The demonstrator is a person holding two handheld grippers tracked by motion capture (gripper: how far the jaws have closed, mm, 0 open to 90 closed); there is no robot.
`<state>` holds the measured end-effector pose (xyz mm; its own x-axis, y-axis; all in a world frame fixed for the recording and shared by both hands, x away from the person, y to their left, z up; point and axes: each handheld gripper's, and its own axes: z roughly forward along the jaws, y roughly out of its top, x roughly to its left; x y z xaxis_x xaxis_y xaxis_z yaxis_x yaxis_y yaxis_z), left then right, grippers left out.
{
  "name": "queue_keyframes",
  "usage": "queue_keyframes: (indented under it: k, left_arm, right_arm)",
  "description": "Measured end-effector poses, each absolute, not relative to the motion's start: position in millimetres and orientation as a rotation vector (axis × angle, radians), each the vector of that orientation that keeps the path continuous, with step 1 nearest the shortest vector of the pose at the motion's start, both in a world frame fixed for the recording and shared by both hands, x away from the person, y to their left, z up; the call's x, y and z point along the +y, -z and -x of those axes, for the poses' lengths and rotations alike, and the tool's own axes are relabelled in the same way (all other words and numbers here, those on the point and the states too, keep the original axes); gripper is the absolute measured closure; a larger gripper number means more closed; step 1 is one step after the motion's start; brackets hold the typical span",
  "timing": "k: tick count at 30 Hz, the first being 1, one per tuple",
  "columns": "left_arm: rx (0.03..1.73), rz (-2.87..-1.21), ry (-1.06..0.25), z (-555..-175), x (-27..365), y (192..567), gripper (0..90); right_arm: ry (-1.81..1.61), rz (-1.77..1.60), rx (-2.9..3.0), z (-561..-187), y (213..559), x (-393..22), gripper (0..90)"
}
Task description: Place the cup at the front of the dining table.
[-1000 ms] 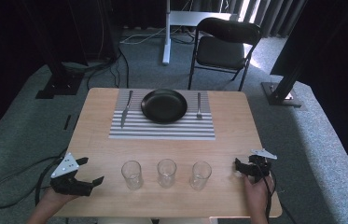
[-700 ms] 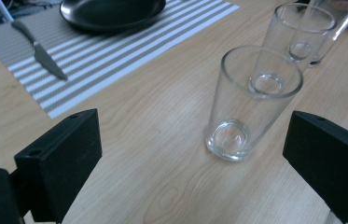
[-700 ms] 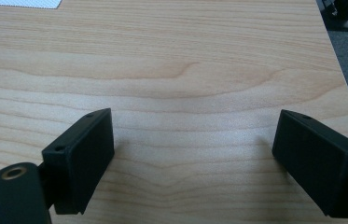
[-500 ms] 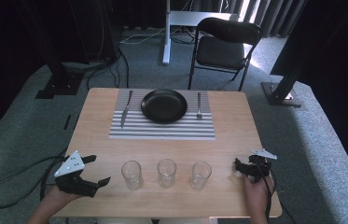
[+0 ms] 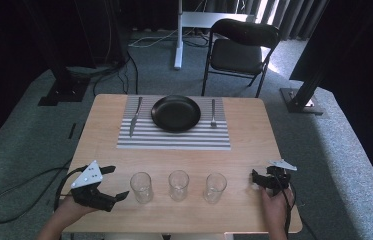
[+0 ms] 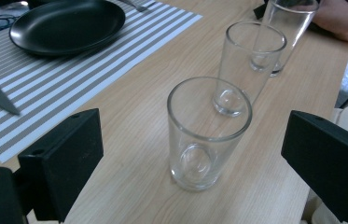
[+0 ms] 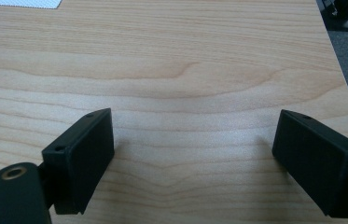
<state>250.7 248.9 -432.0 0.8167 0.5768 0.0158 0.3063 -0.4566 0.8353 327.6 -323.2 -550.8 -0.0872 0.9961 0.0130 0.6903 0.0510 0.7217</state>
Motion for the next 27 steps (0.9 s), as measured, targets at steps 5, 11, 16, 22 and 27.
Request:
queue_keyframes:
  k: [5,11,16,22,27]
  left_arm:
    - [0.627,-2.080,-0.361,-253.1,242.0,429.6,5.9]
    - [0.612,-2.097,-0.350,-255.6,233.7,429.2,5.9]
    - [0.593,-2.116,-0.333,-257.4,227.3,430.1,5.8]
    - [0.583,-2.121,-0.320,-260.2,220.8,429.5,5.8]
    - [0.568,-2.140,-0.306,-263.3,213.0,430.7,5.8]
  right_arm:
    - [-0.794,-1.688,1.831,-327.6,550.8,-323.2,12.2]
    - [-0.794,-1.688,1.832,-327.6,550.8,-323.2,12.2]
    - [-0.794,-1.688,1.832,-327.6,550.8,-323.2,12.2]
    - [-0.794,-1.688,1.832,-327.6,550.8,-323.2,12.2]
    - [-0.794,-1.688,1.832,-327.6,550.8,-323.2,12.2]
